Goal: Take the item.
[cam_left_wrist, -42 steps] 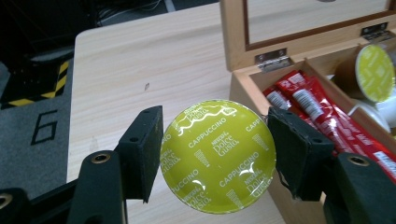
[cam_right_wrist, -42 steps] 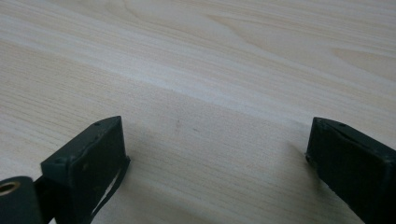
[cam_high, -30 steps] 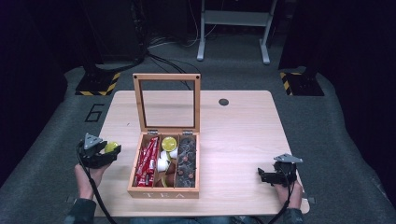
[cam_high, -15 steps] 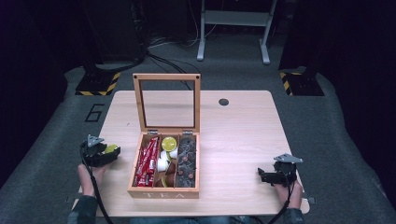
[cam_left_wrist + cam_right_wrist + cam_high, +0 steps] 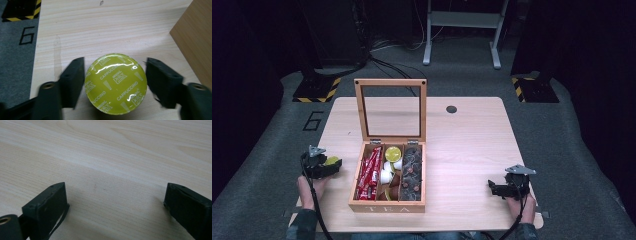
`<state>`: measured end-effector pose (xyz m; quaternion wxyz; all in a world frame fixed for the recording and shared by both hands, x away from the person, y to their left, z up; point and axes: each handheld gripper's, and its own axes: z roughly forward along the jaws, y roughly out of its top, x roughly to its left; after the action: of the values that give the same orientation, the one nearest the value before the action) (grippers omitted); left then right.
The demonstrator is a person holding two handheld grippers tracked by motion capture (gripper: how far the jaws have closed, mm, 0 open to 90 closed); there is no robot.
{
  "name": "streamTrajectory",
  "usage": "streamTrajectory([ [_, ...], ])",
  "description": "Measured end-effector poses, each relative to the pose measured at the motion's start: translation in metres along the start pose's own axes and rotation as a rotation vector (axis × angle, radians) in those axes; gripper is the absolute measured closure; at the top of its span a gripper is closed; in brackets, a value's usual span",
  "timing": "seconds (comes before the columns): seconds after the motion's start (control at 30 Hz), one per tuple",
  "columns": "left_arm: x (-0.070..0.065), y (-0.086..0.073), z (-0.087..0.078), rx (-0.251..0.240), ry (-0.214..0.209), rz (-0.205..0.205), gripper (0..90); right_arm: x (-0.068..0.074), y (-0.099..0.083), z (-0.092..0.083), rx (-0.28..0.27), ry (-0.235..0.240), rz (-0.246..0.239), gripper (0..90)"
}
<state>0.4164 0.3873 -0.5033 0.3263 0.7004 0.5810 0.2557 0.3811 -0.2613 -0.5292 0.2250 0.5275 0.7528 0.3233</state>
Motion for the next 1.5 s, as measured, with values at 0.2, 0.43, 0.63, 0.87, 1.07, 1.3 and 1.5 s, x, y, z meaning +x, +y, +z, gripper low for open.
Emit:
streamTrajectory([
  [0.2, -0.001, 0.002, -0.01, -0.018, -0.002, 0.01, 15.5, 0.0, 0.0, 0.0, 0.001, 0.001, -0.001, 4.0],
  [0.43, -0.002, -0.001, -0.036, -0.064, -0.015, 0.007, 13.9, 0.0, 0.0, 0.0, 0.0, -0.001, 0.001, 4.0],
  [0.63, -0.007, -0.006, -0.053, -0.092, -0.01, 0.031, 12.4, 0.0, 0.0, 0.0, 0.0, -0.001, 0.0, 4.0],
  [0.87, -0.016, -0.021, -0.061, -0.075, -0.002, 0.057, 11.3, 0.0, 0.0, 0.0, 0.002, -0.001, 0.001, 4.0],
  [1.07, -0.016, -0.035, -0.062, -0.045, 0.003, 0.061, 11.0, 0.0, 0.0, 0.0, 0.002, -0.001, 0.002, 4.0],
  [1.3, -0.014, -0.049, -0.063, -0.024, 0.004, 0.041, 10.6, 0.0, 0.0, 0.0, -0.001, -0.004, 0.003, 4.0],
  [1.5, -0.012, -0.061, -0.061, -0.007, 0.009, 0.038, 10.5, 0.0, 0.0, 0.0, -0.001, -0.004, 0.004, 4.0],
])
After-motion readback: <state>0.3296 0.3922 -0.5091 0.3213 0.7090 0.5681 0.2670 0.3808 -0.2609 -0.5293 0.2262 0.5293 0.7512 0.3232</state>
